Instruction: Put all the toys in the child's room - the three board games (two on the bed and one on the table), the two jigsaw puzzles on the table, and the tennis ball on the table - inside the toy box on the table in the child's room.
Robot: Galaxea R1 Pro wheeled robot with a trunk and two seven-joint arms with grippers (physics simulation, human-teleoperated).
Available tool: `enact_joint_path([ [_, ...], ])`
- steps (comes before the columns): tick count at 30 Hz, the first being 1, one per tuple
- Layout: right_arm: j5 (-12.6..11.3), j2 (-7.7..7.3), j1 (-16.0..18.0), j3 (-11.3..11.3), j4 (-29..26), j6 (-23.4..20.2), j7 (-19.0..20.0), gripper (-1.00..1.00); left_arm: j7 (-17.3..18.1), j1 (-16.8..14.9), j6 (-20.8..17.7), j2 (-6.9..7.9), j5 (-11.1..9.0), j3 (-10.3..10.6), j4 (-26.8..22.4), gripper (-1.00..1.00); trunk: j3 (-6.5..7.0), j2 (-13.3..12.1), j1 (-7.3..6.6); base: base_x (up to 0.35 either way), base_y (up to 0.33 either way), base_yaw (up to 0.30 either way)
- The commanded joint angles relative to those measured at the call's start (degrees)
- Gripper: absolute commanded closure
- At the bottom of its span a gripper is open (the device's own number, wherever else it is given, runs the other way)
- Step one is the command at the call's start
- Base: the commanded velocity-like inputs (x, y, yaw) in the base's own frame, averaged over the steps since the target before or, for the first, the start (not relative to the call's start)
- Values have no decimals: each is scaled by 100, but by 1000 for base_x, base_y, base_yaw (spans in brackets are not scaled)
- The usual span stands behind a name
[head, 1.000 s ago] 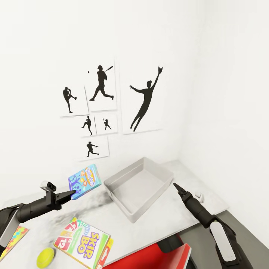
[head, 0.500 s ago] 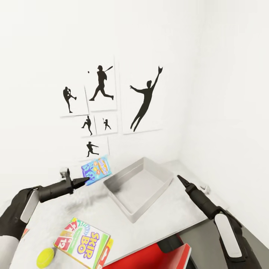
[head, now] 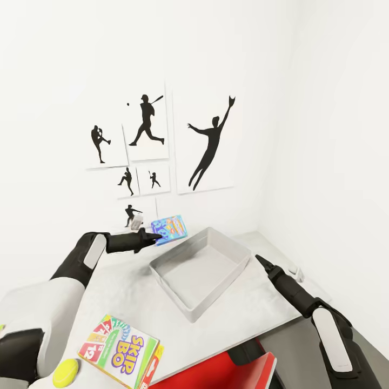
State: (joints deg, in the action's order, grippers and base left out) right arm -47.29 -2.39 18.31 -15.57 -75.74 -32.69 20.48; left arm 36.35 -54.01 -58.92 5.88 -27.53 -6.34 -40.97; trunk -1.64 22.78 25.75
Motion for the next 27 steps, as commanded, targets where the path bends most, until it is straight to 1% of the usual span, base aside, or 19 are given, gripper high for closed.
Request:
enact_joint_path([
  [1,-27,1,6,-9,-2,-49,5,-100,-180,-97,-19,-131,27,-9,42,100,-14,14,4,0,0,0],
  [2,-28,1,6,-9,-2,-52,4,-100,-289,-138,-18,-196,27,-5,60,100,-14,14,4,0,0,0],
  [3,-30,0,6,-10,-2,-57,2,-100,-515,-217,-15,-326,26,1,98,100,-14,14,4,0,0,0],
  [4,-31,-2,6,-11,-2,-60,2,-100,-632,-255,-13,-389,25,3,122,100,-14,14,4,0,0,0],
  [5,-32,-4,6,-13,-2,-69,-2,-100,-873,-331,-5,-512,21,5,186,100,-14,14,4,0,0,0],
  [6,-33,-5,6,-14,-2,-78,-4,-100,-993,-366,0,-569,19,6,226,100,-14,14,4,0,0,0],
  [7,-33,-9,6,-15,-2,-112,-6,-100,-1221,-428,18,-678,16,6,317,100,-14,14,4,0,0,0],
  [8,-32,-10,6,-15,-2,-139,-6,-100,-1325,-457,27,-729,13,5,366,100,-14,14,4,0,0,0],
  [9,-29,-9,6,-16,-4,-207,-6,-100,-1509,-517,51,-821,9,4,467,100,-14,14,4,0,0,0],
  [12,-27,-12,6,-16,-35,-371,-4,-100,-1762,-601,179,-994,2,2,626,100,-14,14,4,0,0,0],
  [16,-12,-14,6,-12,-372,-621,-11,-100,-1959,-650,576,-1234,-5,-5,798,100,-14,14,4,0,0,0],
  [18,6,-11,6,-10,-517,-722,-15,-100,-2019,-656,705,-1308,-6,-11,890,100,-14,14,4,0,0,0],
  [21,24,-12,6,-9,-618,-849,-17,-100,-2095,-660,963,-1361,-8,-22,1094,100,-14,14,4,0,0,0],
  [22,30,-14,6,-12,-664,-909,-14,-100,-2138,-662,1291,-1378,-20,-30,1327,100,-14,14,4,0,0,0],
  [23,31,-16,6,-13,-674,-924,-13,-100,-2148,-662,1411,-1382,-23,-32,1415,100,-14,14,4,0,0,0],
  [24,31,-21,6,-16,-688,-949,-12,-100,-2161,-662,1648,-1387,-28,-39,1596,100,-14,14,4,0,0,0],
  [25,30,-27,6,-18,-693,-960,-11,-100,-2166,-662,1762,-1391,-31,-41,1688,100,-14,14,4,0,0,0],
  [26,26,-38,6,-22,-701,-978,-7,-100,-2172,-663,1985,-1396,-35,-46,1872,100,-14,14,4,0,0,0],
  [27,25,-42,6,-25,-703,-986,-6,-100,-2175,-663,2097,-1400,-36,-47,1962,100,-14,14,4,0,0,0],
])
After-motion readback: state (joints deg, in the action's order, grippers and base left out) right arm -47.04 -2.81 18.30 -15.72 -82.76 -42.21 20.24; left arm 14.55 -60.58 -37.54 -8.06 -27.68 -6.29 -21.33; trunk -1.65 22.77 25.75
